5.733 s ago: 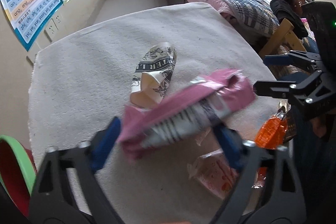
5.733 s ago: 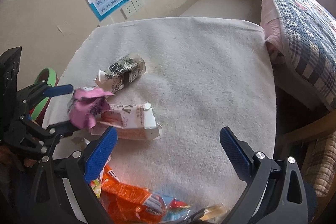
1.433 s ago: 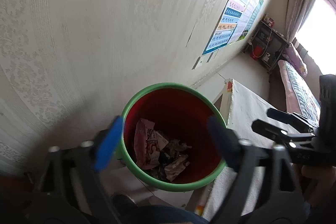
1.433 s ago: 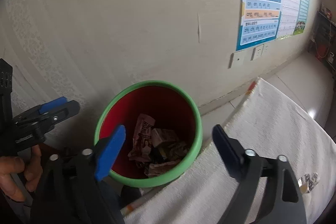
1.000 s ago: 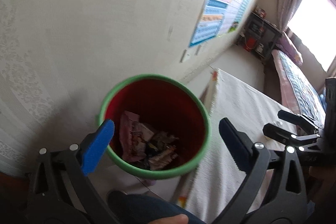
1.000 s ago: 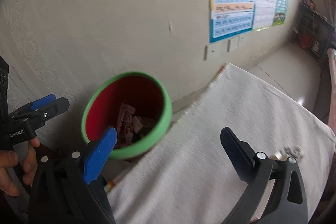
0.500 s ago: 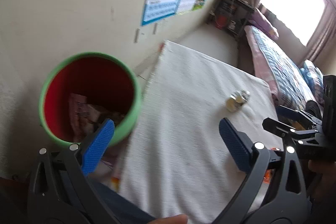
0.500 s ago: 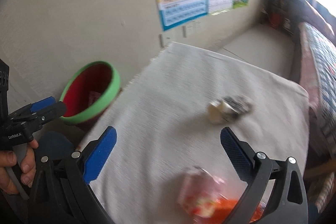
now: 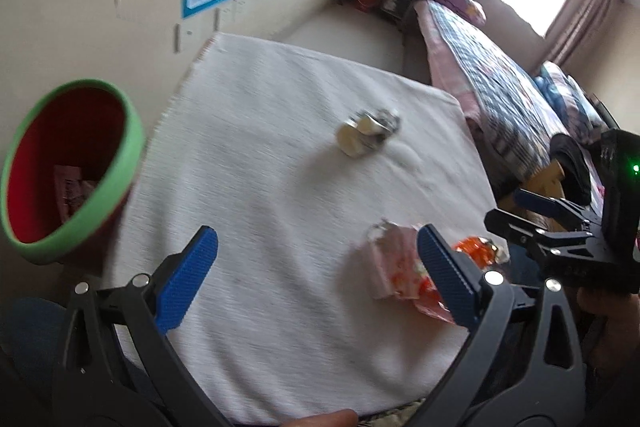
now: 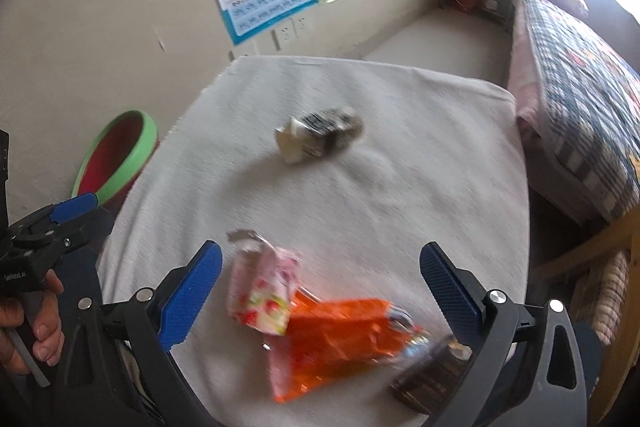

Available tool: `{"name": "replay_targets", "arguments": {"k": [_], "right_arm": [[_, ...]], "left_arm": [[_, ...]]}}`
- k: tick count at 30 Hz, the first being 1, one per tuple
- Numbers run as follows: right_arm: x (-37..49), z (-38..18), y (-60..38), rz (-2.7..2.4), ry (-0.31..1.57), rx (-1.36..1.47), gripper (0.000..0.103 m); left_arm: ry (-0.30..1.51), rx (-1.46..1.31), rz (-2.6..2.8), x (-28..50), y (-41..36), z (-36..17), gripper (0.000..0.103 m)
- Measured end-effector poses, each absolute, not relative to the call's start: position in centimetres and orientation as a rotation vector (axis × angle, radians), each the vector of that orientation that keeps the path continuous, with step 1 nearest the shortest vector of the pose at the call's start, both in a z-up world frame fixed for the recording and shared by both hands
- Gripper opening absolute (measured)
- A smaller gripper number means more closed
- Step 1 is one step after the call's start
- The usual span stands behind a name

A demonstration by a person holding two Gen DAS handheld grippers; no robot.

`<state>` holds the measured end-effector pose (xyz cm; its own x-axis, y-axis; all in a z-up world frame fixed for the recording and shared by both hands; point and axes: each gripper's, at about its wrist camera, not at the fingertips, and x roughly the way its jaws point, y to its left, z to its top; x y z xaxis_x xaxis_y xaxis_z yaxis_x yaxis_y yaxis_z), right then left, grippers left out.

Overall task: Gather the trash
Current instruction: 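Move both open tools back over the wrappers on the table, then grasp pink-white paper cup with left tool while right tool grasps orange wrapper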

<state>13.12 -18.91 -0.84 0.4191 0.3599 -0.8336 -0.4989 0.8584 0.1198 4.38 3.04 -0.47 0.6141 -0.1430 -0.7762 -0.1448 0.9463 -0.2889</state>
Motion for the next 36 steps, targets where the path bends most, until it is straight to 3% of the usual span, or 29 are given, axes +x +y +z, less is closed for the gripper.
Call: {"name": "replay_targets", "arguments": {"k": [22, 26, 29, 36], "right_arm": [[12.9, -6.0, -24.0, 0.539, 1.204, -0.164, 0.096], [13.0, -6.3, -24.3, 0.548, 1.212, -0.15, 0.096], [13.1, -6.4, -24.4, 0.551, 1.217, -0.141, 0.096], [13.4, -7.0, -24.4, 0.561, 1.234, -0.125, 0.096]], "left_arm": [[1.202, -0.445, -0.185, 8.7, -4.0, -7.4, 0.097], [1.253, -0.426, -0.193, 9.9, -5.1, -8.7, 0.087], [1.286, -0.443, -0.194, 10.3, -5.4, -9.6, 0.064], [1.276, -0.461, -0.215, 10.3, -5.1, -9.6, 0.048]]}}
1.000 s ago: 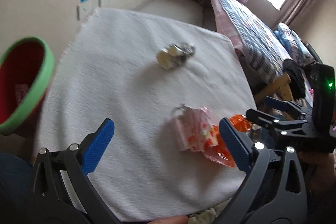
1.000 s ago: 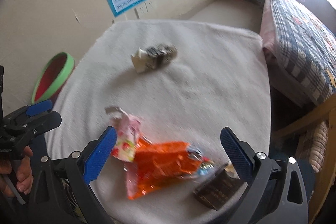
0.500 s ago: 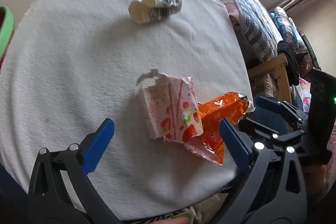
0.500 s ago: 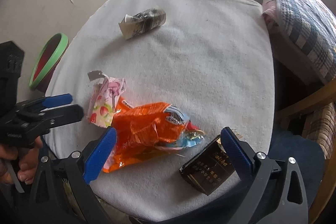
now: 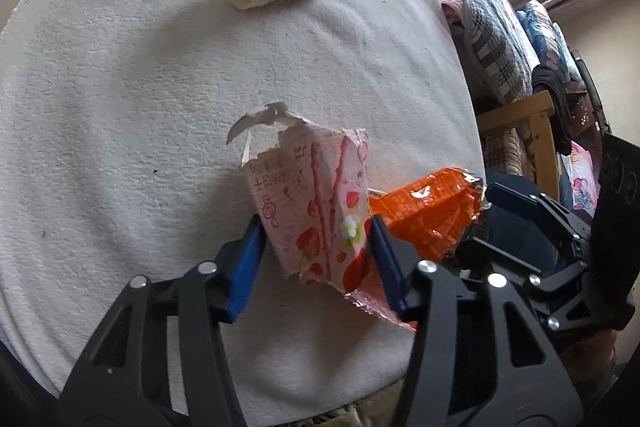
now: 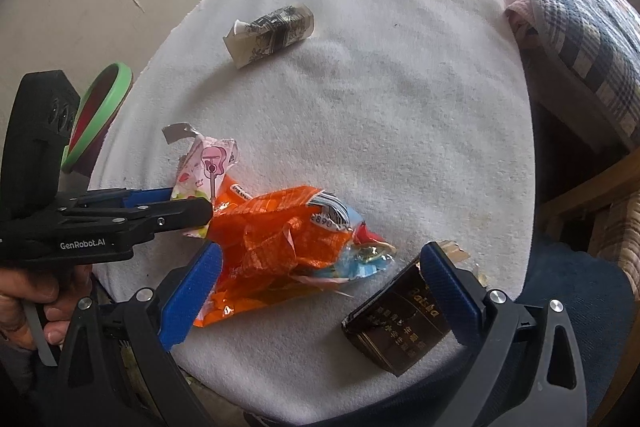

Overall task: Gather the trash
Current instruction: 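Grasp pink-white paper cup with left tool while right tool grasps orange wrapper, then carry paper cup and orange wrapper over the red bucket with both tools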

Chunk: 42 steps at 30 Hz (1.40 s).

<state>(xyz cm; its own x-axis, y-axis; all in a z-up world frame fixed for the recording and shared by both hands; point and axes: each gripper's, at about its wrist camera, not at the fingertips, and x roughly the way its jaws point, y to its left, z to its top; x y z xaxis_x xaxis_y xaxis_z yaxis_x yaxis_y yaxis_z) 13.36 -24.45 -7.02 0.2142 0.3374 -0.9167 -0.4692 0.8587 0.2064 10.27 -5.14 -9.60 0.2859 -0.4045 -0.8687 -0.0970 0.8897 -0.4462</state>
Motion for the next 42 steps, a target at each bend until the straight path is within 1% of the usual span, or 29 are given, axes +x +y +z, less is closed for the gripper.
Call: {"name": "replay_targets", "arguments": {"k": [2, 5, 7, 10, 12, 13, 14, 17, 20, 23, 42], "right_arm": [[13.5, -7.2, -24.2, 0.566, 1.238, -0.12, 0.096], [13.8, -7.4, -23.9, 0.573, 1.244, -0.112, 0.096], [14.1, -7.8, -23.6, 0.577, 1.256, -0.109, 0.092], [14.3, -8.1, -23.3, 0.578, 1.266, -0.104, 0.069], [14.4, -8.1, -23.2, 0.58, 1.261, -0.112, 0.057], [14.4, -8.0, -23.1, 0.583, 1.256, -0.112, 0.057], [14.4, -7.9, -23.1, 0.586, 1.256, -0.112, 0.054], [14.3, -7.6, -23.0, 0.602, 1.247, -0.111, 0.049], [14.2, -7.0, -23.0, 0.62, 1.228, -0.104, 0.048], [14.1, -6.3, -23.0, 0.618, 1.204, -0.105, 0.043], [13.8, -2.5, -20.9, 0.64, 1.092, -0.097, 0.043]], "left_arm": [[1.269, -0.47, -0.208, 10.1, -4.8, -9.6, 0.045], [1.256, -0.476, -0.2, 9.9, -4.2, -9.3, 0.044], [1.248, -0.475, -0.192, 9.8, -3.8, -9.1, 0.044], [1.233, -0.477, -0.184, 9.7, -3.2, -8.7, 0.044], [1.223, -0.479, -0.173, 9.7, -2.8, -8.5, 0.045], [1.219, -0.48, -0.169, 9.6, -2.6, -8.4, 0.045], [1.214, -0.483, -0.165, 9.6, -2.3, -8.2, 0.045], [1.198, -0.482, -0.154, 9.3, -1.7, -7.9, 0.045], [1.182, -0.469, -0.14, 9.1, -1.4, -7.5, 0.045], [1.165, -0.459, -0.121, 8.7, -0.9, -6.9, 0.045], [1.055, -0.427, -0.02, 6.0, 2.5, -3.4, 0.045]]}}
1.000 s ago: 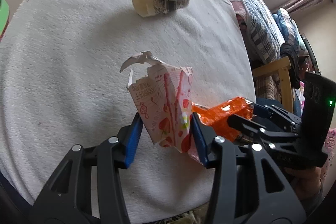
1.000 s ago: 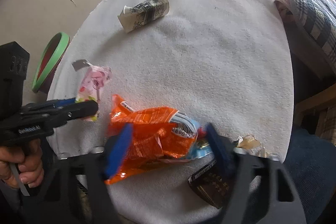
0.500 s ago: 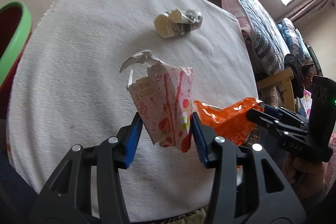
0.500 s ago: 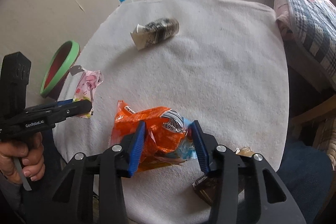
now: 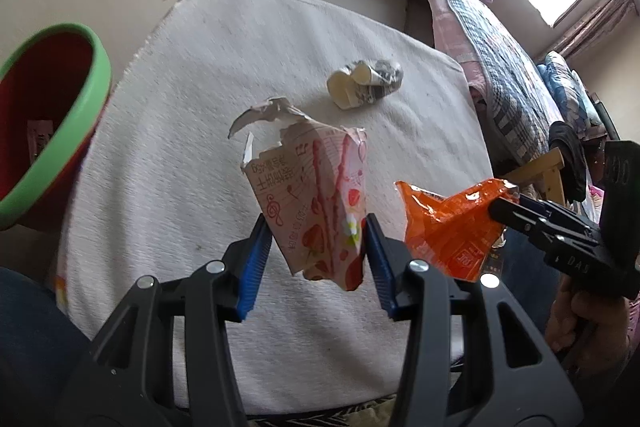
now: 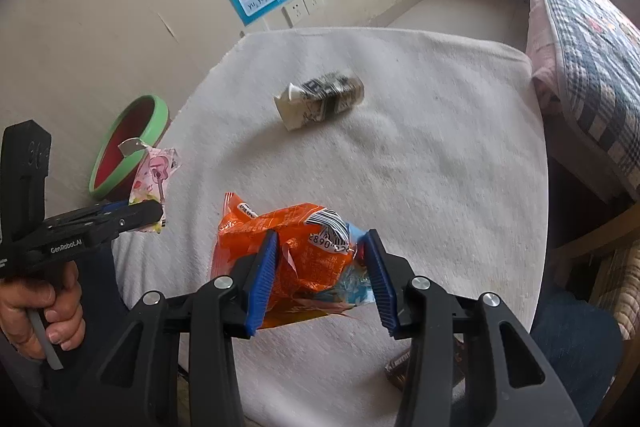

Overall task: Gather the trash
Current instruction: 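Carry paper cup and orange wrapper over the red bucket with both tools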

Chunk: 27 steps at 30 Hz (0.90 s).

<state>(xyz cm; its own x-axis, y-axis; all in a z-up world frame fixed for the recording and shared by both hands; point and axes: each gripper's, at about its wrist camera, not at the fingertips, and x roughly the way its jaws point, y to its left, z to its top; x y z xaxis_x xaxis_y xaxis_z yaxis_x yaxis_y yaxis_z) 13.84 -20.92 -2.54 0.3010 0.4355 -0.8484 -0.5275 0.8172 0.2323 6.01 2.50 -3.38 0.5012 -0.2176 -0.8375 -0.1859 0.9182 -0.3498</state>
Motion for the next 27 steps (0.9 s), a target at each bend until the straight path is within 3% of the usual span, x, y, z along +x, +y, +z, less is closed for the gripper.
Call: {"name": "replay_targets", "arguments": {"k": [27], "right_arm": [[13.8, 2.5, -9.8, 0.78, 0.931, -0.139, 0.043]], "left_arm": [[0.91, -0.467, 0.162, 2.0, 12.7, 0.6, 0.045]]}}
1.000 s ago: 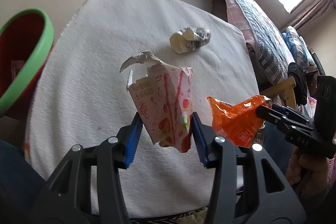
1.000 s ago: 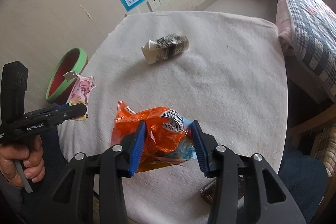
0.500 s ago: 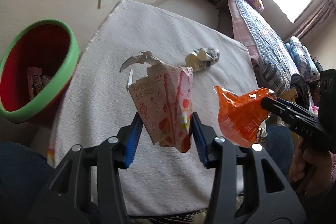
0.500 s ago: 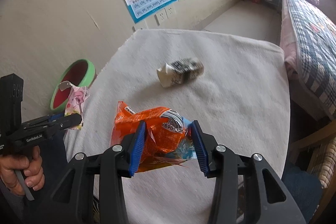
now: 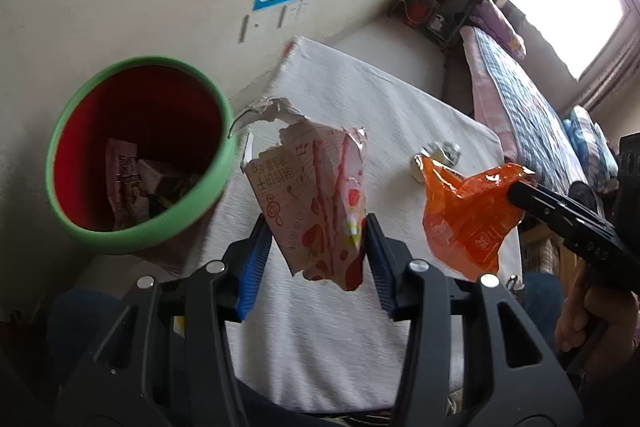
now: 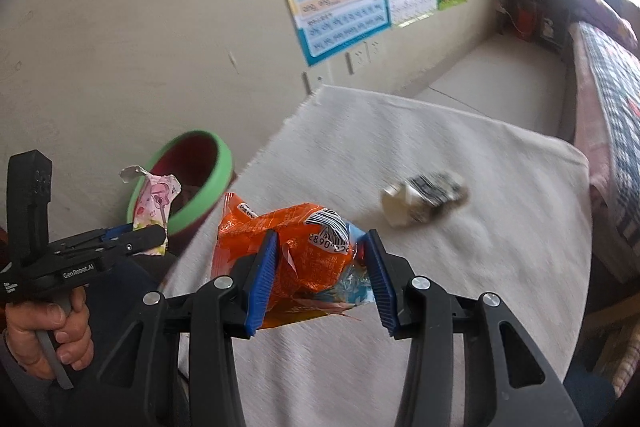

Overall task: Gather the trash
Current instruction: 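Carry paper cup and orange wrapper over the red bucket with both tools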

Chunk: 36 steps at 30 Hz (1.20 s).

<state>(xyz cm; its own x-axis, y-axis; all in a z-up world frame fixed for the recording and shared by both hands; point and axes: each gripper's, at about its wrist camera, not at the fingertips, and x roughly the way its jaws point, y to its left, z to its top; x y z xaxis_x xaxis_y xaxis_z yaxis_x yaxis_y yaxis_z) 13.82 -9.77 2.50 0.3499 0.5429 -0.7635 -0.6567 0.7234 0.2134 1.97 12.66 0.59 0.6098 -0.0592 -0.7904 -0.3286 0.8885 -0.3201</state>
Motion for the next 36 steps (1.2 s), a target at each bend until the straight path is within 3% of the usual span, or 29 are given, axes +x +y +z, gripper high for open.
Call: {"name": "replay_targets", "arguments": {"k": [36], "right_arm": [[12.2, 3.8, 10.5, 0.977, 0.8, -0.279, 0.043]], "left_arm": [[0.799, -0.58, 0.381, -3.3, 26.8, 1.3, 0.045]]}}
